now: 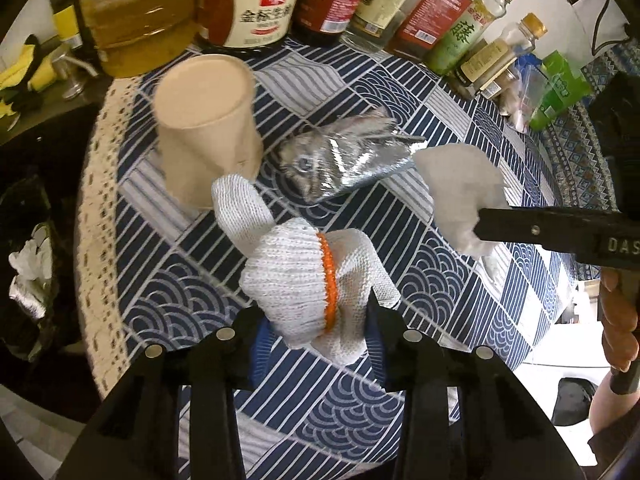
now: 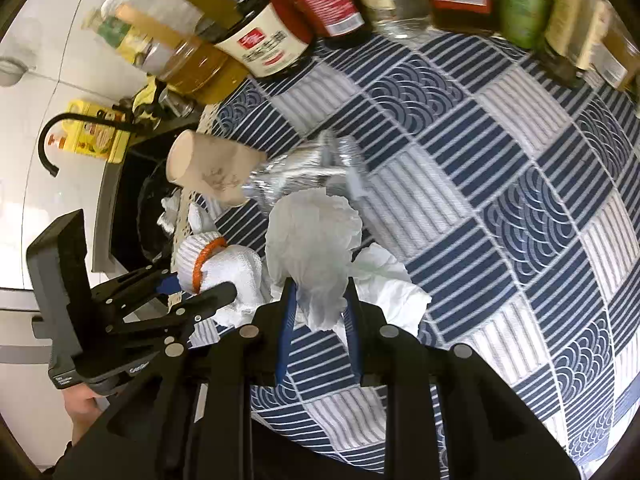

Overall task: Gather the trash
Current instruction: 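Carry the glove with the left tool while the right tool carries the tissue over the bin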

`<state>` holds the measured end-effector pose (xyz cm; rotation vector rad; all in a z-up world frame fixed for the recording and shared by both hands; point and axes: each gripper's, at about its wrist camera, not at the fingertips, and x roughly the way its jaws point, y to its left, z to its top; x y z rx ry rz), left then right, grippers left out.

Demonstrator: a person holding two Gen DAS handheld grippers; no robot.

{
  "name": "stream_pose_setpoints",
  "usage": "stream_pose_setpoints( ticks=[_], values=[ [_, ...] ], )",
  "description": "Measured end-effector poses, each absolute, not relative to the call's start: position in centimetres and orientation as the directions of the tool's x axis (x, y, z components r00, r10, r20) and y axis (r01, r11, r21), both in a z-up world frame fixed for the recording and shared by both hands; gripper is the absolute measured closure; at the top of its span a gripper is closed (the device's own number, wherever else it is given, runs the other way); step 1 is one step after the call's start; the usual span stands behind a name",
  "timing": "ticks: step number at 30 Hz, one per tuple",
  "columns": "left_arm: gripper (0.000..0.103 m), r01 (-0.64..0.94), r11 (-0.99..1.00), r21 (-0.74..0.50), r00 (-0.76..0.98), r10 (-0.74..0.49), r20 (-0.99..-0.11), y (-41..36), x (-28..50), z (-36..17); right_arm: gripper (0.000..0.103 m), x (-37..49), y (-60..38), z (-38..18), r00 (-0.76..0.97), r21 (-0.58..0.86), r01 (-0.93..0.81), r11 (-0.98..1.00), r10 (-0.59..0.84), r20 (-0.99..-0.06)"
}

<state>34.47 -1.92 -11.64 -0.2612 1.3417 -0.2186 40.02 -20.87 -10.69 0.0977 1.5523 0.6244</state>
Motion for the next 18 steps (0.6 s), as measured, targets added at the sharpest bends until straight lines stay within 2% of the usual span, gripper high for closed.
stream_pose_setpoints(
  ticks=[18],
  values=[
    [0.065, -0.07, 0.95, -0.304, 0.244, -0.279, -0.929, 7.0, 30.5, -10.2, 0.078, 36.8, -10.9, -11.0, -0.173, 0.437, -0.39, 0.811, 0.401, -0.9]
  ],
)
